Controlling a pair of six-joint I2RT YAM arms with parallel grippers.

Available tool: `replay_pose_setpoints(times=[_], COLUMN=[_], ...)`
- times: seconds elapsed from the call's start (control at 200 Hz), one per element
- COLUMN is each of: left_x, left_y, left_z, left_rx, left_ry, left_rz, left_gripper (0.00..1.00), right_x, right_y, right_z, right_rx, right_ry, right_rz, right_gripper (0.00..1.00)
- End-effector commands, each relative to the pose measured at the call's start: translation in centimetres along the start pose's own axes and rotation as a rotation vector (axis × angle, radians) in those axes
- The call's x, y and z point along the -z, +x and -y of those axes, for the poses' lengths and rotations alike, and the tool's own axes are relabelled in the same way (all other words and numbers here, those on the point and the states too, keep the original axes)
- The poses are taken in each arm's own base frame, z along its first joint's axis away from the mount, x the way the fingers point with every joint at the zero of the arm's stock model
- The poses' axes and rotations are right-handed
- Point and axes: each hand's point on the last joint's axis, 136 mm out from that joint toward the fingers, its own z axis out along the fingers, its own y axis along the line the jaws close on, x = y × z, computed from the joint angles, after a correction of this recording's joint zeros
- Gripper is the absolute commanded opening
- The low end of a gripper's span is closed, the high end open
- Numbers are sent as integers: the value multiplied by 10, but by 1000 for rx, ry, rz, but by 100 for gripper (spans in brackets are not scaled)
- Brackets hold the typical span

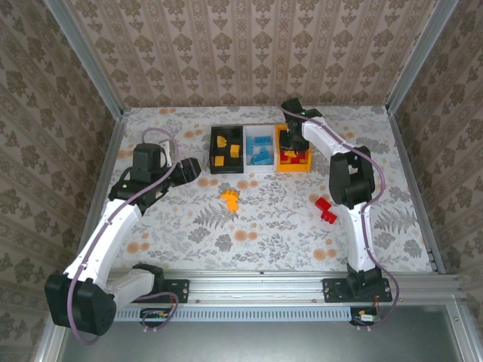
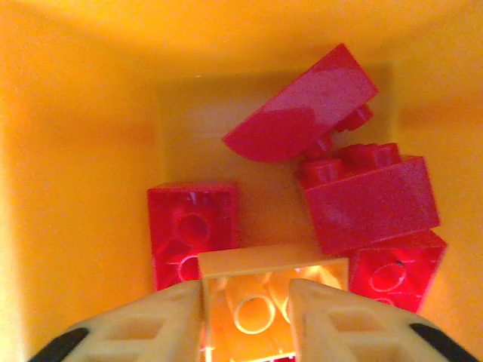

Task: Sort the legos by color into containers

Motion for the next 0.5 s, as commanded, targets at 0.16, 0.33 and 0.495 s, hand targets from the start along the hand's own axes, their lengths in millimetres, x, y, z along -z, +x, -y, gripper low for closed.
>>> replay_pose_setpoints(times=[0.16,0.33,0.495], left_x=[4,6,7], left_y=[4,5,6], left_z=[-2,-5,-8], left_rx=[25,32,44], left_ry=[14,13,13], left_rz=[-2,1,7], left_gripper=[76,77,77], right_x=[-10,-7,2], right_y=[16,16,13], right_z=[-4,-7,-8], right_rx=[-2,-9,-17], right_ry=[4,-14,-26], right_rz=[-54,-48,-27], right_gripper=[19,10,6])
